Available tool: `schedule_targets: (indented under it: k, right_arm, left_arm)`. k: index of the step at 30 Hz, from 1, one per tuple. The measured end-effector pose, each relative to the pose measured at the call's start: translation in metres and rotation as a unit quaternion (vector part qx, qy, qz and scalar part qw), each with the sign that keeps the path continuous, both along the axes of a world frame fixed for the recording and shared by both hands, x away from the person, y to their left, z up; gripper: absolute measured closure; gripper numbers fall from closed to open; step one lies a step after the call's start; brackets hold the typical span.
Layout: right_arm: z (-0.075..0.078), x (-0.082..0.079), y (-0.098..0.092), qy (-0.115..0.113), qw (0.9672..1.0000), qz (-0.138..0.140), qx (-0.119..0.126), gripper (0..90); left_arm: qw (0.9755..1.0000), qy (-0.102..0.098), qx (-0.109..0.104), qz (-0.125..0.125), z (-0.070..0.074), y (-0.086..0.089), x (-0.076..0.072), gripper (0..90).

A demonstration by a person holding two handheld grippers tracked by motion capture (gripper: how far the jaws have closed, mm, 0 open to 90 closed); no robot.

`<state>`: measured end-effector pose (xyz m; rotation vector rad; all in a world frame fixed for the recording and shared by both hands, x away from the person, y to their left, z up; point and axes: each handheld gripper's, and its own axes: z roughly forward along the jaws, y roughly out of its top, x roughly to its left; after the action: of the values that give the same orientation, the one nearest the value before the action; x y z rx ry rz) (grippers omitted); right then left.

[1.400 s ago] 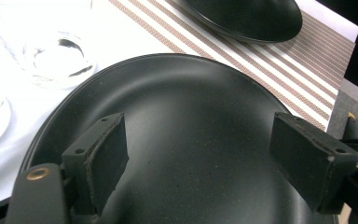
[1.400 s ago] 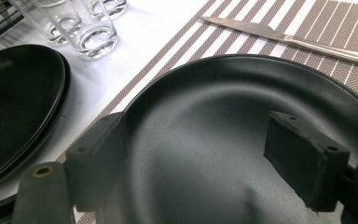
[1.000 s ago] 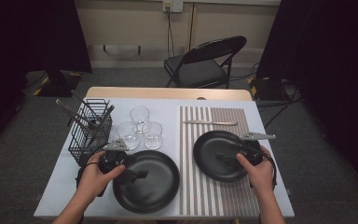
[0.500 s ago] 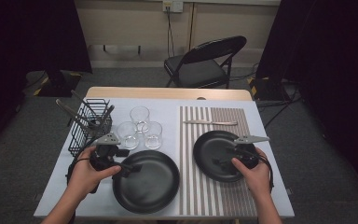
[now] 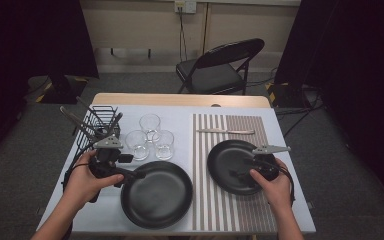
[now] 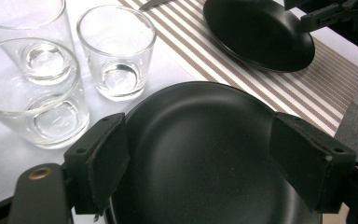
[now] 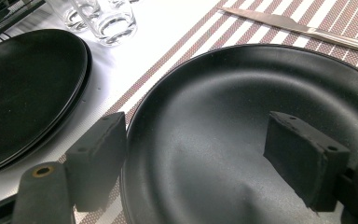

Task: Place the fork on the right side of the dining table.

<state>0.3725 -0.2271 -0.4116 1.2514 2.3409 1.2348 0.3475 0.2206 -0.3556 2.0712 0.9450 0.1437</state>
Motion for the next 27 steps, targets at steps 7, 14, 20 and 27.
schedule_targets:
  k: [7, 14, 20, 27]
  right_arm:
    - [0.001, 0.000, 0.000, -0.001, 1.0000, 0.000, -0.007, 20.6]
    - [0.002, 0.000, 0.000, -0.002, 1.0000, 0.001, -0.002, 20.6]
    - [0.002, 0.000, -0.002, -0.002, 1.0000, -0.003, -0.002, 20.6]
    - [0.002, 0.000, -0.002, -0.002, 1.0000, -0.002, -0.001, 20.6]
  left_arm:
    - [1.0000, -0.004, 0.006, 0.005, 0.014, 0.007, 0.001, 22.1]
    - [0.9998, -0.005, 0.015, 0.015, 0.022, 0.017, 0.003, 23.8]
    - [0.9995, -0.007, 0.018, 0.026, 0.030, 0.025, 0.006, 24.6]
    - [0.9992, -0.010, 0.025, 0.029, 0.038, 0.028, 0.010, 25.5]
